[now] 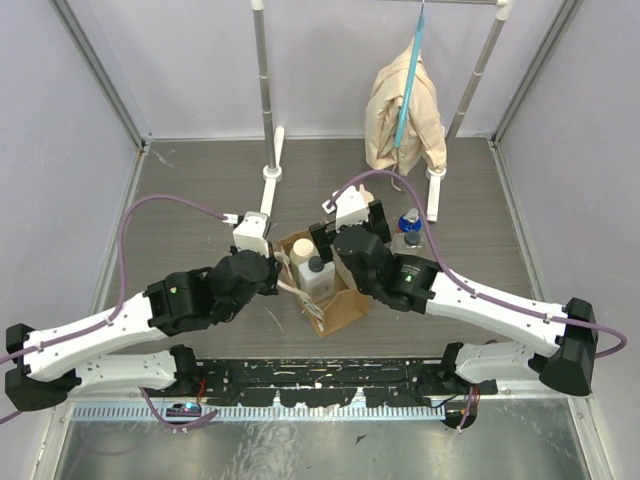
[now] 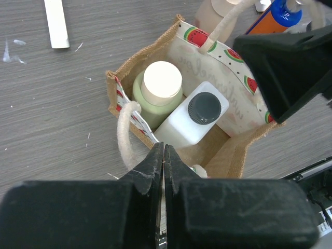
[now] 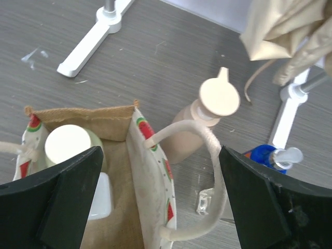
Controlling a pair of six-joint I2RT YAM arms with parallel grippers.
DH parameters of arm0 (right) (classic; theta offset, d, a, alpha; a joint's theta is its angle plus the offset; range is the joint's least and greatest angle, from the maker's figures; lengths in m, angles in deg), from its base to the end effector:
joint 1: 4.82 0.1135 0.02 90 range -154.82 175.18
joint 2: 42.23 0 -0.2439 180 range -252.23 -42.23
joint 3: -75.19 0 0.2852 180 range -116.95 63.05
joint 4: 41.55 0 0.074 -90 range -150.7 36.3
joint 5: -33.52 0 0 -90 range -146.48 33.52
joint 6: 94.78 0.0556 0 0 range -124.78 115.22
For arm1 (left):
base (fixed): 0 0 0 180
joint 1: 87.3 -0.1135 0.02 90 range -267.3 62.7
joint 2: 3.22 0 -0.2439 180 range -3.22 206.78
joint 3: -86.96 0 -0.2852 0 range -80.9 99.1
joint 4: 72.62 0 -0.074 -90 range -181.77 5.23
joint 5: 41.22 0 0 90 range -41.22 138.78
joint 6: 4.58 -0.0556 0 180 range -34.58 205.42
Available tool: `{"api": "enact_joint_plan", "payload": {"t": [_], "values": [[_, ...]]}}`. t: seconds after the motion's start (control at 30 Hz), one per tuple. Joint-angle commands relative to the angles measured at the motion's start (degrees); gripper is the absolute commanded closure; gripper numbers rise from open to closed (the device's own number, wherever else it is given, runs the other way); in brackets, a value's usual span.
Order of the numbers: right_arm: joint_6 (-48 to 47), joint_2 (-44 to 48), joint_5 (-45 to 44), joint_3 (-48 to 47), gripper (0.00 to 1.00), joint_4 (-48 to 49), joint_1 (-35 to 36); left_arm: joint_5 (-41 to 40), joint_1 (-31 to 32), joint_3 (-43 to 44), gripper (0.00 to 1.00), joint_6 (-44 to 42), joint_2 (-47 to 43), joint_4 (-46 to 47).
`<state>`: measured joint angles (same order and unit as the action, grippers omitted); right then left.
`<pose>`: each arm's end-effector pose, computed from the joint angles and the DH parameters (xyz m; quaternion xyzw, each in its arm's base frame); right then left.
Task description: Take the personal care products out of the canvas bag
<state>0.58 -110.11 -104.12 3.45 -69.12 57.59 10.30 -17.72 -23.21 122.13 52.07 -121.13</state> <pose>0.1822 0.2599 0.3138 -0.1718 0.7784 -0.0019 0.6038 0.1213 -0.2266 0.3199 0.0874 0.8433 -0.1804 0.4988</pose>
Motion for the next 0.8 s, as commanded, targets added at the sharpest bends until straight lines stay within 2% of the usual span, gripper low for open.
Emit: {"api": "enact_joint_plan", "payload": {"t": [0.0, 0.37, 0.77], "values": [[0.5, -1.5, 7.8, -2.4, 0.00, 1.1, 0.1, -1.5, -0.1, -0.1, 0.90, 0.4, -1.2, 0.8], [6.1, -6.1, 26.1, -3.8, 0.00, -2.7, -1.2, -0.4, -0.1, 1.2, 0.92, 0.2, 1.4, 0.5], [10.2, -8.2, 26.8, -0.9, 0.00, -5.6, -1.2, -0.6, -0.1, 0.6, 0.91, 0.6, 0.7, 0.2]]}}
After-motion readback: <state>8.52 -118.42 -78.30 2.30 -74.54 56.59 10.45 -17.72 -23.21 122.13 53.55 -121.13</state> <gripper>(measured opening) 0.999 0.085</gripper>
